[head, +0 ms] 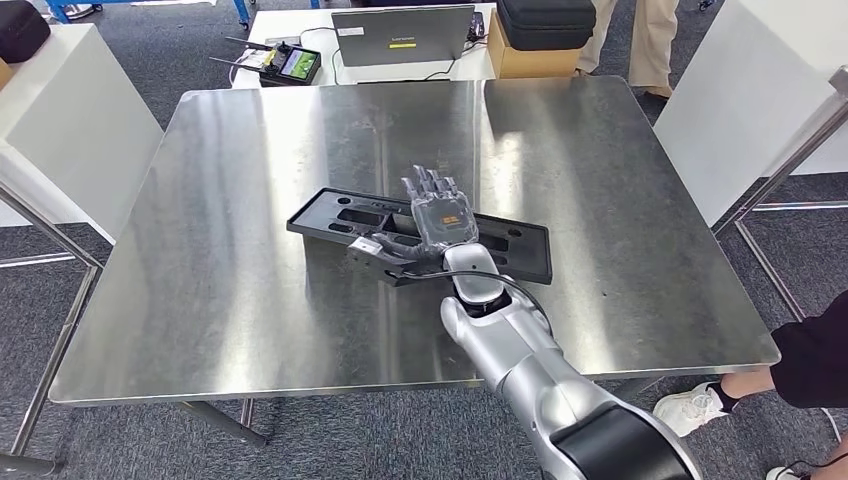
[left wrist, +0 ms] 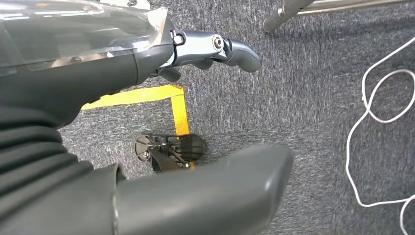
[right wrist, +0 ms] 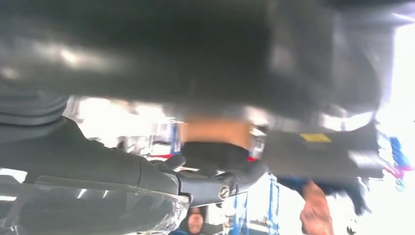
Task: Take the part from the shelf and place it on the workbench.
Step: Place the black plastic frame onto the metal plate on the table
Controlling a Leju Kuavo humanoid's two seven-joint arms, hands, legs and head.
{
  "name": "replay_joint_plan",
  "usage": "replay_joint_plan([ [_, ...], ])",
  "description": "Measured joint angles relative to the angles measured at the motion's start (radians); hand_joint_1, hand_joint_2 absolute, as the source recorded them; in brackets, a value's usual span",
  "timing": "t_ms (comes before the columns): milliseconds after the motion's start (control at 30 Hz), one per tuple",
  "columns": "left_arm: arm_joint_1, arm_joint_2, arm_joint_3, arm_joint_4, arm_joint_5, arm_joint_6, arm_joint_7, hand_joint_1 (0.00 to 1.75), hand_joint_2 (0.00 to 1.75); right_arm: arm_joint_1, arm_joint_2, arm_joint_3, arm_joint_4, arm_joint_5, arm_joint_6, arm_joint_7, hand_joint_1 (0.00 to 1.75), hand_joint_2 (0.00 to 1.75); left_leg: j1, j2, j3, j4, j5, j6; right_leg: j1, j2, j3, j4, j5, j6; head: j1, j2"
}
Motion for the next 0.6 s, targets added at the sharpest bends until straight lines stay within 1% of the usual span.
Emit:
replay_joint_plan([
  [133,0.003,-0.007,0.030,0.000,0.001,0.016,-0.005,0.00,0.00,0.099,0.032,-0.012,-0.213,-0.120,-0.027,-0.125,0.00,0.00,0.000,0.000,0.000,0.000,-0.001,-0.001,0.000,0.000,0.000,0.000,-0.001,0.000,0.000,0.000],
  [233,0.005,-0.012,0.051,0.000,0.000,0.024,-0.006,0.00,0.00,0.167,0.050,-0.018,-0.357,-0.321,-0.020,-0.244,0.00,0.00,0.000,0.000,0.000,0.000,-0.001,-0.002,0.000,0.000,0.000,0.000,-0.001,-0.001,0.000,0.000],
  [300,0.006,-0.014,0.063,0.000,0.000,0.027,-0.006,0.00,0.00,0.204,0.060,-0.022,-0.432,-0.432,-0.009,-0.301,0.00,0.00,-0.001,0.000,0.000,0.000,-0.002,-0.002,0.000,0.000,0.000,0.000,-0.001,-0.001,0.000,0.000],
  [333,0.007,-0.015,0.068,0.000,-0.001,0.029,-0.006,0.00,0.00,0.216,0.063,-0.024,-0.457,-0.473,0.008,-0.321,0.00,0.00,-0.001,0.000,0.000,0.000,-0.002,-0.002,0.000,0.000,0.000,0.000,-0.001,-0.001,0.000,0.000],
  [367,0.007,-0.016,0.073,0.000,-0.001,0.030,-0.006,0.00,0.00,0.227,0.066,-0.026,-0.483,-0.538,0.052,-0.352,0.00,0.00,-0.002,0.000,0.000,0.000,-0.002,-0.002,0.000,0.000,-0.001,0.000,-0.001,-0.001,0.000,0.000],
  [400,0.007,-0.016,0.077,0.000,-0.001,0.032,-0.006,0.00,0.00,0.242,0.068,-0.029,-0.508,-0.640,0.124,-0.398,0.00,0.00,-0.002,0.000,0.001,0.000,-0.002,-0.002,0.000,0.000,0.000,0.000,-0.001,-0.001,0.000,0.000],
  [433,0.007,-0.017,0.083,0.000,0.000,0.035,-0.006,0.00,0.00,0.265,0.070,-0.031,-0.542,-0.783,0.221,-0.454,0.00,0.00,-0.002,0.000,0.001,0.000,-0.002,-0.002,0.000,0.000,0.000,0.000,-0.001,-0.001,0.000,0.000],
  [467,0.007,-0.018,0.090,0.000,0.000,0.038,-0.005,0.00,0.00,0.295,0.070,-0.032,-0.583,-0.969,0.333,-0.511,0.00,0.00,-0.002,-0.001,0.001,0.000,-0.002,-0.002,0.000,-0.001,0.000,0.000,-0.001,-0.001,0.000,0.000],
  [500,0.008,-0.019,0.099,0.000,0.000,0.041,-0.005,0.00,0.00,0.329,0.067,-0.027,-0.632,-1.185,0.443,-0.556,0.00,0.00,-0.002,-0.002,0.001,0.000,-0.002,-0.002,0.000,-0.001,0.000,0.000,-0.001,-0.001,0.000,0.000],
  [567,0.010,-0.020,0.120,-0.001,0.004,0.048,-0.002,0.00,0.00,0.400,0.050,-0.004,-0.742,-1.614,0.618,-0.602,0.00,0.00,-0.002,-0.003,0.000,0.000,-0.002,-0.002,0.000,-0.002,0.000,0.000,-0.001,-0.001,0.000,0.000],
  [600,0.012,-0.020,0.131,-0.001,0.006,0.051,0.000,0.00,0.00,0.433,0.035,0.015,-0.799,-1.793,0.678,-0.609,0.00,0.00,-0.002,-0.003,0.000,0.000,-0.003,-0.003,0.000,-0.002,0.000,-0.001,-0.002,-0.001,0.000,0.000],
])
